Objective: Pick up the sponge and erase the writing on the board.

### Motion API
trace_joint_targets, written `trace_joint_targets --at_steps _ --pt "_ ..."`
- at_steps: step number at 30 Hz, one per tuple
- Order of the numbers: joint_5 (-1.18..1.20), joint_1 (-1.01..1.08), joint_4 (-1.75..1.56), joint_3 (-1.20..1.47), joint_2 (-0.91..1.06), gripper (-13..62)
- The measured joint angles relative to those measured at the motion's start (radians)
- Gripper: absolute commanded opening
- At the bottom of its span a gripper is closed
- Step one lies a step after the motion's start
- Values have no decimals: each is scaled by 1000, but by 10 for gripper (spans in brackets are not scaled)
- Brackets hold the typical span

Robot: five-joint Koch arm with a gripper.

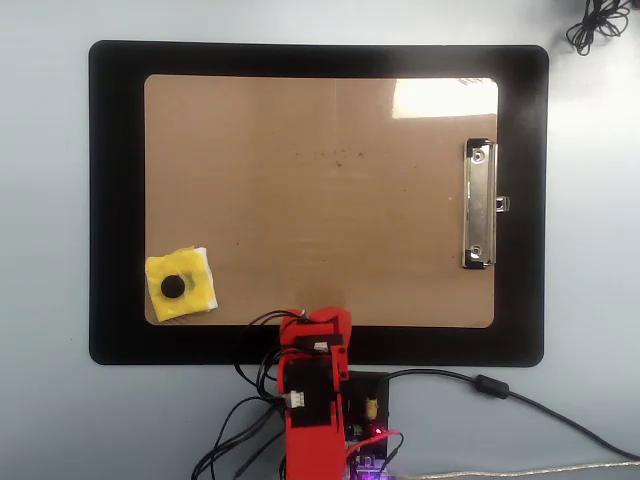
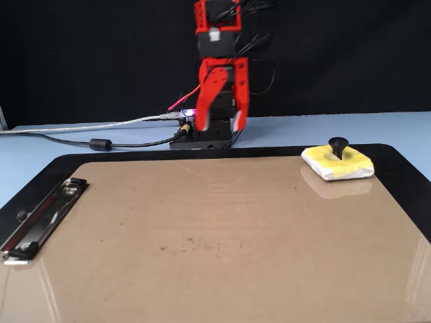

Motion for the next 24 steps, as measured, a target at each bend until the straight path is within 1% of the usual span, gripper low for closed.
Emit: trace_joint_targets --at_steps 6,10,14,21,24 --pt "-61 21 9 212 140 339" --pt "-186 21 -11 272 144 340" --pt "-250 21 31 336 144 341" --pt "-244 21 51 362 144 340" --pt "-166 21 57 370 144 341"
